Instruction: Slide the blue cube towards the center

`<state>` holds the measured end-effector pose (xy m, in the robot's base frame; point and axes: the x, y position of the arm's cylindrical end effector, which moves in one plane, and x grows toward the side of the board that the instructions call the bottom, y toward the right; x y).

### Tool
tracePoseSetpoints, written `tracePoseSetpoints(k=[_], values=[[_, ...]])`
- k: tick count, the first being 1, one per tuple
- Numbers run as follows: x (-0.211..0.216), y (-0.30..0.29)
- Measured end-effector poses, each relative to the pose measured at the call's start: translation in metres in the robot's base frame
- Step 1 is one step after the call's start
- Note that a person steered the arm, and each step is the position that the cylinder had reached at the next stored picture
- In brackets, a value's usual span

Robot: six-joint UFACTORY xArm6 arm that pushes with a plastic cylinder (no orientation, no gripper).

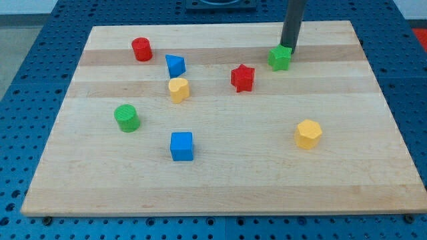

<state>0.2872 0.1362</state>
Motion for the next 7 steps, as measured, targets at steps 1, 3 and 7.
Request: tracePoseSetpoints(k=[1,3,7], values=[[0.019,0.02],[0.035,0.025],[0.149,-0.002]])
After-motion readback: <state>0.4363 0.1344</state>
